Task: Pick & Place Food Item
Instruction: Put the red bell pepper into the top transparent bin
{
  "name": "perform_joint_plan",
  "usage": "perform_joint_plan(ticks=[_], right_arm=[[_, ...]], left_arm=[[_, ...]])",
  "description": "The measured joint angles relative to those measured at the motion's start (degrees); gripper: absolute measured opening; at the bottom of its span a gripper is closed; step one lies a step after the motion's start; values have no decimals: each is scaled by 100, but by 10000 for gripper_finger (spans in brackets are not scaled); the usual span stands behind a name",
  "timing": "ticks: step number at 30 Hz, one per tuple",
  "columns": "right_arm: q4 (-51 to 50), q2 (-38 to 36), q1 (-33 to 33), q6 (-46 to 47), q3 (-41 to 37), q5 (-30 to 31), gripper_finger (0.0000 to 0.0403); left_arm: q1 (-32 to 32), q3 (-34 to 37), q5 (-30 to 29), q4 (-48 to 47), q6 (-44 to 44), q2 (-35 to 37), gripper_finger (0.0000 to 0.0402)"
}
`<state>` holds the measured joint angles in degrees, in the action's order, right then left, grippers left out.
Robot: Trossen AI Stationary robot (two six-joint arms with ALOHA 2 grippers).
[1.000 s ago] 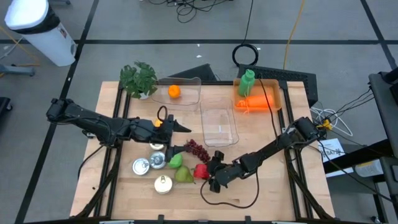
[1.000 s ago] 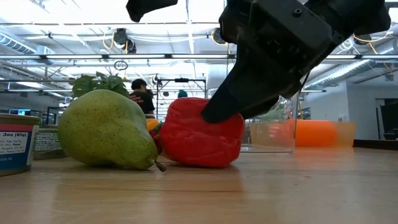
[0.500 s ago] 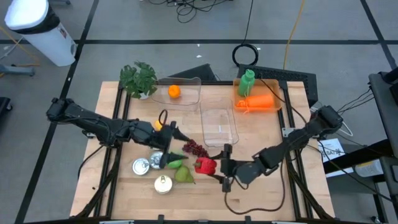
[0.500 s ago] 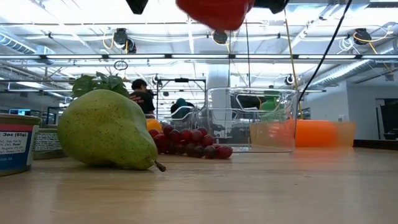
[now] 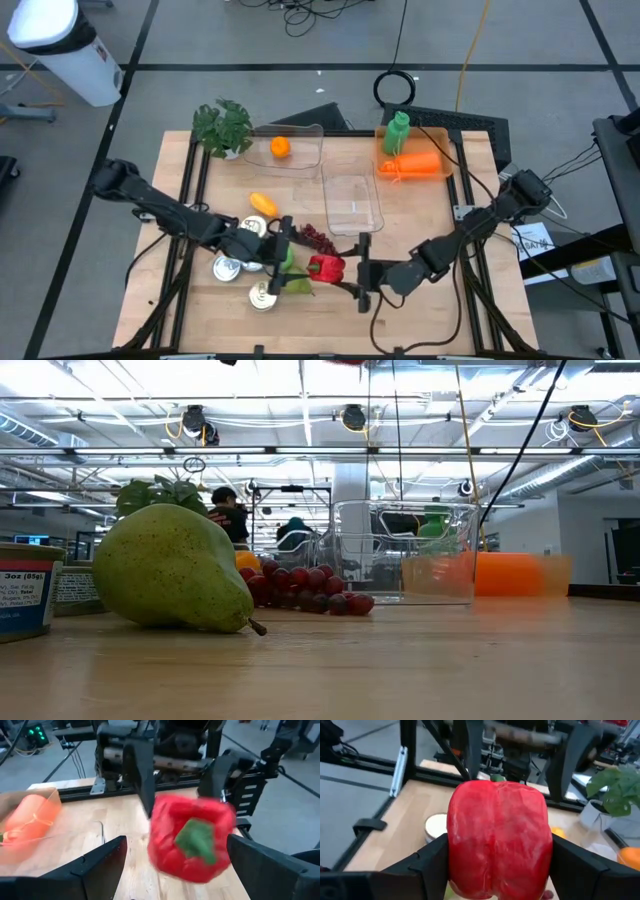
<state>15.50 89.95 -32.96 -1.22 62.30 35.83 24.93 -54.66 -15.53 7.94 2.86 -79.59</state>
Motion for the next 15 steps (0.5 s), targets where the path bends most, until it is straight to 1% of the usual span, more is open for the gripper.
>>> perform_joint_plan(ticks=[6, 11, 15], right_arm=[[30, 0, -6, -77, 0, -20, 266], [103, 0, 24, -97, -2, -55, 266], [198, 0, 112, -125, -2, -260, 266]], left_arm=[[6, -6, 6, 29, -81, -176, 351], [7, -6, 38, 138, -69, -182, 351], [7, -6, 194, 169, -204, -182, 351]])
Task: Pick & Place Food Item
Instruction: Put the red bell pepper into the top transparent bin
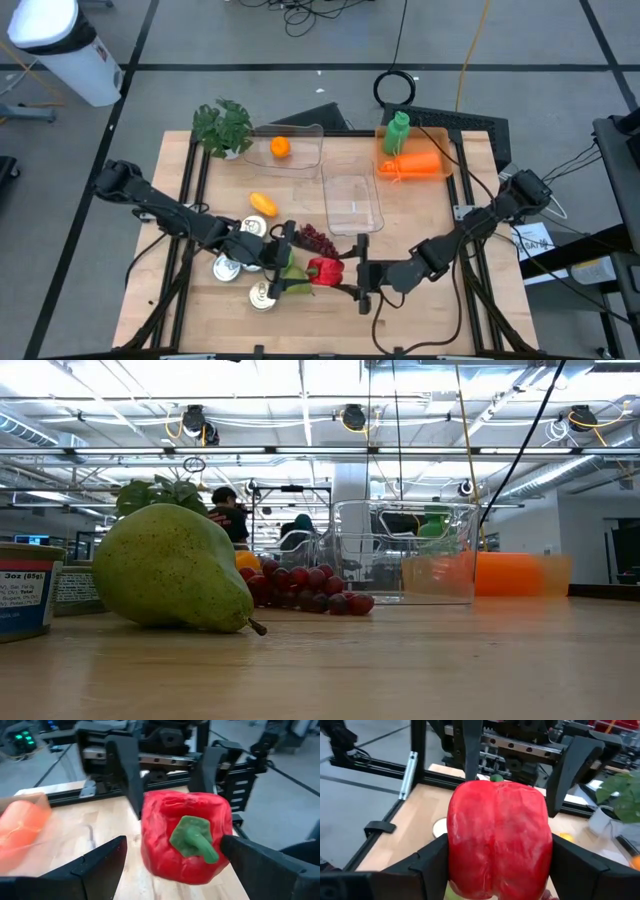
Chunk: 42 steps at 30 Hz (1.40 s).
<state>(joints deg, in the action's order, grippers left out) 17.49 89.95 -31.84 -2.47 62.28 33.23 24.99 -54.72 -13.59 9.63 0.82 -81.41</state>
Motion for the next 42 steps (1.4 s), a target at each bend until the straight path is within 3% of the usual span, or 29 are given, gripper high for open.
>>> perform_joint_plan(ticks=[5, 16, 21, 34, 42], right_arm=[[69, 0, 113, -82, 0, -132, 265], [115, 0, 272, -286, 0, -165, 265], [211, 0, 281, -404, 0, -127, 266], [582, 2, 356, -575, -11, -192, 263], [875, 2, 361, -578, -133, -321, 265]], left_arm=[[-62, 0, 430, 30, 218, 0, 351], [-61, 2, 694, 31, 227, 1, 351], [-32, 2, 526, -9, -144, 2, 351], [-137, 2, 468, 102, 97, 13, 352], [-244, 2, 1614, -52, 204, 87, 351]])
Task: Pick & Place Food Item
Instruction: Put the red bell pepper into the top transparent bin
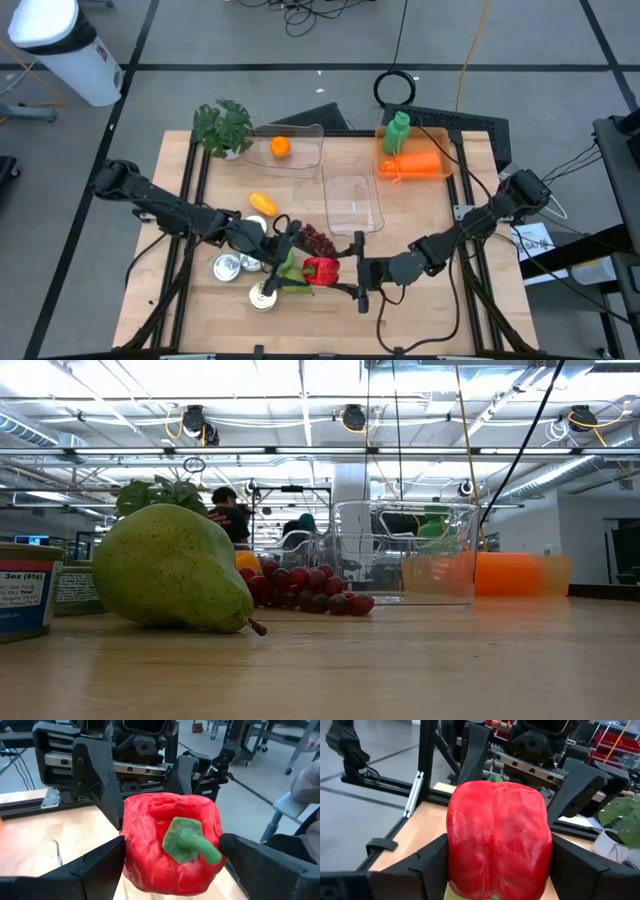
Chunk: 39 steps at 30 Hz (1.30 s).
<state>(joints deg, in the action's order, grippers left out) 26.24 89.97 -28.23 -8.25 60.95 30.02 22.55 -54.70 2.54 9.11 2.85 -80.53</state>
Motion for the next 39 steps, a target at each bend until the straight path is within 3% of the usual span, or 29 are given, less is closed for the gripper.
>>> perform_joint_plan(ticks=[10, 19, 30, 34, 39], right_arm=[[229, 2, 4, -15, -90, -183, 266], [225, 0, -16, -59, -88, -190, 266], [303, -246, -414, -90, -63, -275, 266], [315, -373, -572, -353, -68, 406, 263], [1486, -426, -540, -891, -396, 469, 267]], left_arm=[[-292, 4, 914, 103, 525, -5, 351], [-295, 7, 952, 7, 179, 9, 351], [-277, 13, 56, -424, 369, 836, 351], [-251, 13, -267, -466, 384, 879, 351], [-22, 195, -914, 781, -233, 733, 351]])
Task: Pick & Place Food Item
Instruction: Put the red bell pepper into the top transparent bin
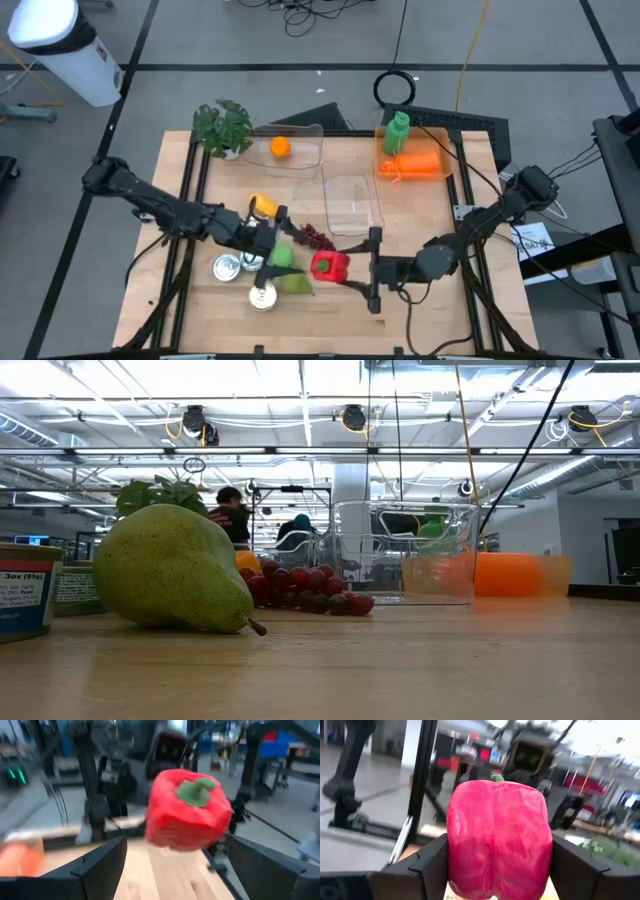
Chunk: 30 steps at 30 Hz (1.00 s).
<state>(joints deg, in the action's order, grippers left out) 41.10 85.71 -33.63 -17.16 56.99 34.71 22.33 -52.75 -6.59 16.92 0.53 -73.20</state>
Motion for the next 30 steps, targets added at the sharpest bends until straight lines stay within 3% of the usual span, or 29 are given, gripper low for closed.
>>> perform_joint_plan(ticks=[5, 8, 16, 23, 30], right_arm=[[1837, 2, 72, -553, -705, -102, 262], [2322, 0, 132, -578, -901, -526, 262], [2338, 2, 237, -425, -931, -944, 263], [2231, 12, 398, -141, -924, -952, 269], [1934, 58, 457, -101, -939, -944, 263]], left_arm=[[176, 194, -265, 1446, -532, -368, 351], [113, 194, -313, 1883, -609, -674, 351], [-17, 203, -352, 2809, -642, -1348, 351], [-16, 207, -332, 3351, -1009, -1435, 351], [-12, 196, 315, 3515, -1002, -1268, 351]])
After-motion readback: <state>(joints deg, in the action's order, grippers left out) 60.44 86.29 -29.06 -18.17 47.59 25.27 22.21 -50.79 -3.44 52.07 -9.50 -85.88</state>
